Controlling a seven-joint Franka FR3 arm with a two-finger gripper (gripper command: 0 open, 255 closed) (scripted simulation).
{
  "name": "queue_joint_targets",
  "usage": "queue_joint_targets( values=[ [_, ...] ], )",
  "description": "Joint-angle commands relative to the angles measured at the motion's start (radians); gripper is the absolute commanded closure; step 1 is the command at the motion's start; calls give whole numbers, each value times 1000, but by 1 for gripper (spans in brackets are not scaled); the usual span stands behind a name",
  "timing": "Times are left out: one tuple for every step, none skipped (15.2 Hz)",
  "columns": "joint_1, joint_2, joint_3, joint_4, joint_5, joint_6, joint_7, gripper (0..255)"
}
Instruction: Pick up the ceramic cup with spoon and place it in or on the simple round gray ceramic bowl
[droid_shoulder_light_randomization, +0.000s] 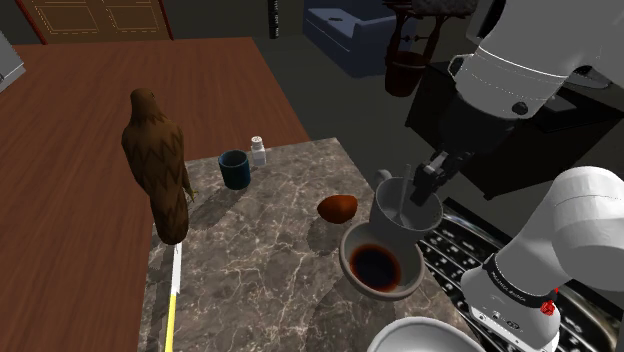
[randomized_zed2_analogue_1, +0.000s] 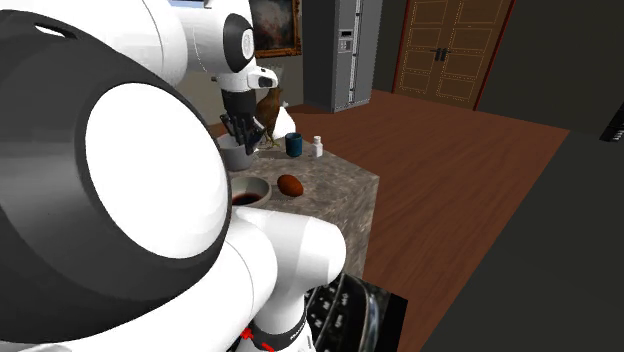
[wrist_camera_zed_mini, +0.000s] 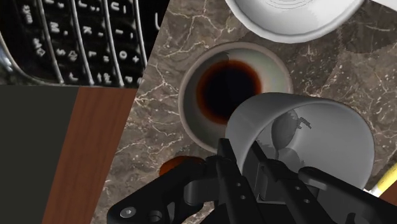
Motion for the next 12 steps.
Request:
queue_joint_targets(
  values=[
    [17, -37, 10, -23, 14, -12, 17, 255],
    [20, -39, 14, -37, 18, 0, 16, 255],
    [22, -41, 18, -51, 22, 12, 14, 255],
    [24, -43, 22, -65, 27, 24, 13, 255],
    [26, -44, 27, -78, 32, 36, 12, 255],
    [29, -45, 31, -92, 36, 48, 11, 255],
    [31, -46, 36, -105, 41, 60, 10, 255],
    [33, -47, 41, -118, 46, 72, 9, 255],
    [36, -47, 45, -131, 51, 85, 8, 255],
    [38, -47, 50, -144, 57, 98, 7, 255],
    [41, -47, 55, -157, 62, 110, 6, 255],
    [43, -46, 61, -169, 67, 123, 4, 255]
  ],
)
